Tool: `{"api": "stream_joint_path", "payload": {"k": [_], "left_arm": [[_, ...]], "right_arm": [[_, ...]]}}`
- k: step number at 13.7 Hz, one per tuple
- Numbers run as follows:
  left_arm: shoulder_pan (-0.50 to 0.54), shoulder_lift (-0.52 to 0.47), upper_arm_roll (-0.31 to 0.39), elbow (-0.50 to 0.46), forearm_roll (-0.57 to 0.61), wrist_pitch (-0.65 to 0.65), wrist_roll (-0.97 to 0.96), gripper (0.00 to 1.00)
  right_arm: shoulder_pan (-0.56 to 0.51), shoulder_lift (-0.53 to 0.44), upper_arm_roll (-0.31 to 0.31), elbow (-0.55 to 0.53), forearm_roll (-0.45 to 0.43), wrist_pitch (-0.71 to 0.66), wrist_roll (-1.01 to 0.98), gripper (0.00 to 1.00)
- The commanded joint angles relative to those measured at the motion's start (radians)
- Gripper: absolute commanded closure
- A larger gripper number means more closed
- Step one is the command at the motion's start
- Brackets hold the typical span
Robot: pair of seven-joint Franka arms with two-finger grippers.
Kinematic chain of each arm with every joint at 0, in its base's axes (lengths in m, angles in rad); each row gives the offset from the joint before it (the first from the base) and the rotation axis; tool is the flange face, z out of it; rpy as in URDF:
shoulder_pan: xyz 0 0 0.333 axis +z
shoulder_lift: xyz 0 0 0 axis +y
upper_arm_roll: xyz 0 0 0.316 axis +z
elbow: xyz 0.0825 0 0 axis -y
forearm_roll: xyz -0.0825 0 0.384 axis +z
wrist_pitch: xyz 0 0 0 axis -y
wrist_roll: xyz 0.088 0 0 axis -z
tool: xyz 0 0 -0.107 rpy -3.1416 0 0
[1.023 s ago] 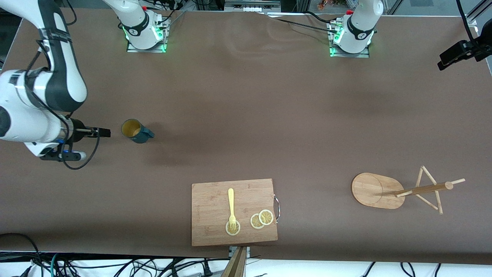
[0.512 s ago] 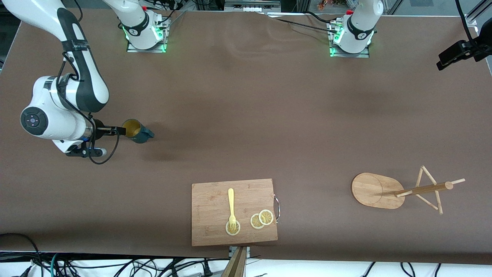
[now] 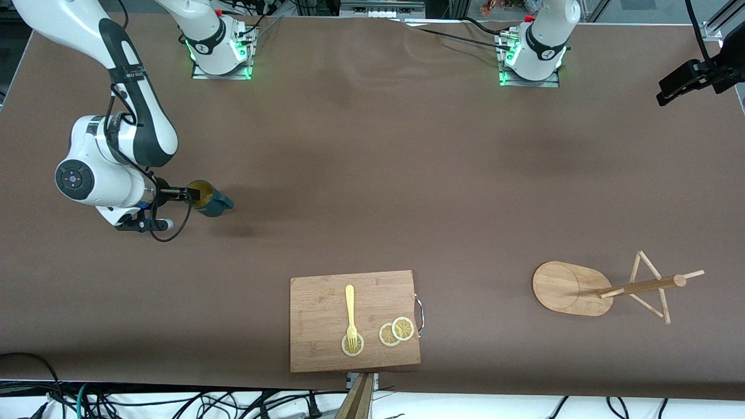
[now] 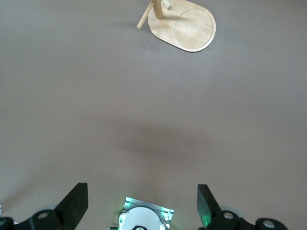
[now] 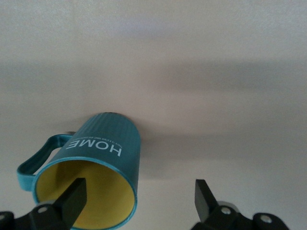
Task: Pass cup and hang on rack
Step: 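Lower the right gripper and grasp the teal mug by its rim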
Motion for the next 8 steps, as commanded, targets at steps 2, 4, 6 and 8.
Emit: {"api": "stream_joint_path", "payload": {"k": [2, 4, 6, 8], "left_arm": [[-0.001, -0.008, -0.014, 0.003, 0.022, 0.002, 0.019, 0.00], [0.000, -0.007, -0.014, 0.005, 0.025, 0.007, 0.019, 0.00], [0.003, 0.001, -0.009, 0.005, 0.027, 0.025, 0.019, 0.00], [0.008, 0.002, -0.006, 0.006, 0.028, 0.042, 0.019, 0.00]], "right_arm": [[0.003, -0.024, 0.002, -0.039, 0.013, 0.030, 0.011, 0.31], [0.003, -0.022, 0.002, -0.038, 0.013, 0.024, 0.011, 0.65], [0.008, -0.022, 0.002, -0.035, 0.013, 0.018, 0.013, 0.89], [0.024, -0.025, 0.002, -0.027, 0.013, -0.002, 0.013, 1.00]]}}
